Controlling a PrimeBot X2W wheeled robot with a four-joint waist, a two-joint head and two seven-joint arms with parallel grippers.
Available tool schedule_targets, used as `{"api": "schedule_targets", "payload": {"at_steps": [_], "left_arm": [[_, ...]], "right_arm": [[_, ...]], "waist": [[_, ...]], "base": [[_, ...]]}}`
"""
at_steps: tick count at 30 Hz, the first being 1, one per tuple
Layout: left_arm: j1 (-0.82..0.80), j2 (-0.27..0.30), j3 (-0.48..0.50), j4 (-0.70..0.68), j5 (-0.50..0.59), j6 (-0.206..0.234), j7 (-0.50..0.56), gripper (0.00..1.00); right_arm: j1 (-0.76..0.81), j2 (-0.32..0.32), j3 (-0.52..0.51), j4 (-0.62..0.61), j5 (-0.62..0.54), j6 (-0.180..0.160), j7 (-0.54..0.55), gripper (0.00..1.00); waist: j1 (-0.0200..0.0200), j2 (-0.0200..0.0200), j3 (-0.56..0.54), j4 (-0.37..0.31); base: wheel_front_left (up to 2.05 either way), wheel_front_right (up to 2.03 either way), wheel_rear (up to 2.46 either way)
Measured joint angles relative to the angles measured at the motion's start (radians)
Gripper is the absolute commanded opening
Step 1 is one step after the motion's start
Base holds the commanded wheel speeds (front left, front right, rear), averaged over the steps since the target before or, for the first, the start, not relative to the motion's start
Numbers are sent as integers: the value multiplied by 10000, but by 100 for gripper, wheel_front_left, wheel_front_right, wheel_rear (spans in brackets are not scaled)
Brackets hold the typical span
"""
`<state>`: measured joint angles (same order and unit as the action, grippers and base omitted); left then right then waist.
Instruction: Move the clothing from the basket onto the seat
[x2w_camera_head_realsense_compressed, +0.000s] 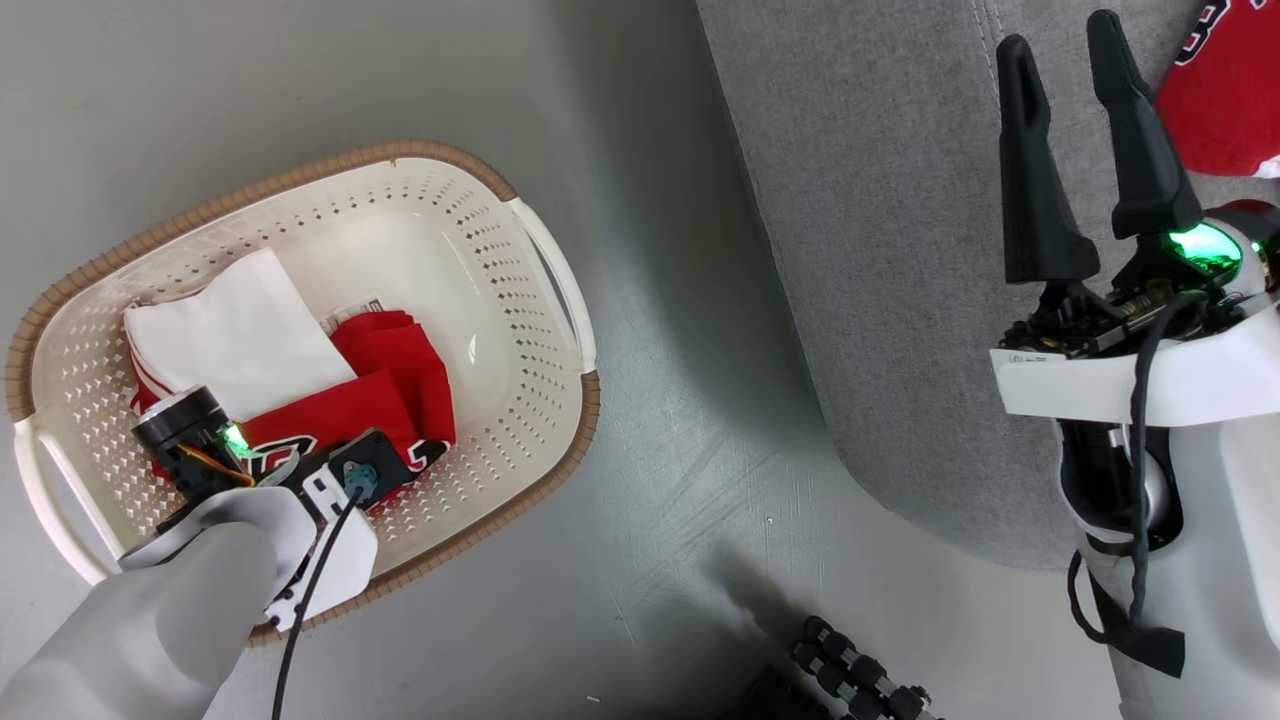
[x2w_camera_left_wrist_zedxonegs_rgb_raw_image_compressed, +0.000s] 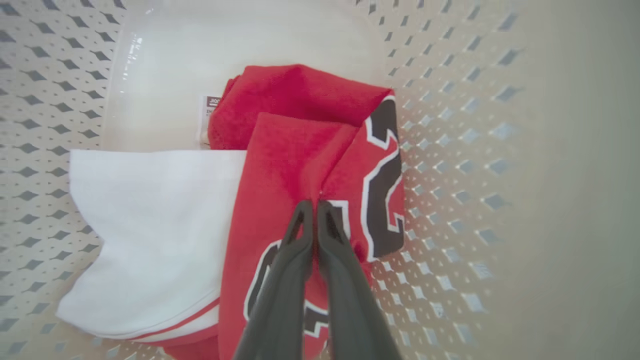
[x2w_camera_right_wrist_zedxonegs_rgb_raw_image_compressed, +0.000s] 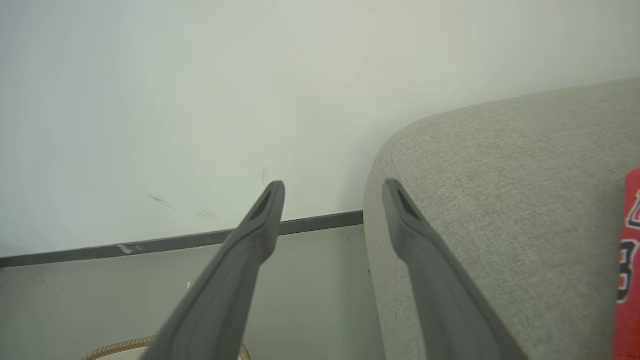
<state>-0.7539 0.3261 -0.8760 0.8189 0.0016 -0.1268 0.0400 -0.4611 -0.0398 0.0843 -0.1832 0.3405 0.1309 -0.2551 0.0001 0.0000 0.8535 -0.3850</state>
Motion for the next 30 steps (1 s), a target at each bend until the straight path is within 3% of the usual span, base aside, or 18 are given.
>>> {"api": "schedule_targets", "payload": {"at_steps": [8, 30], "left_arm": [[12, -17, 516, -583, -433, 63, -675, 0], [1191, -470, 2801, -2623, -2658, 1651, -2579, 0]], "right_arm": [[-17, 0, -69, 44, -121, 0, 0, 100], [-174, -15, -8, 782, -1400, 0, 0, 100]], "waist": [[0, 0, -260, 193], [0, 0, -1678, 1159]], "base": [[0, 0, 0], [0, 0, 0]]}}
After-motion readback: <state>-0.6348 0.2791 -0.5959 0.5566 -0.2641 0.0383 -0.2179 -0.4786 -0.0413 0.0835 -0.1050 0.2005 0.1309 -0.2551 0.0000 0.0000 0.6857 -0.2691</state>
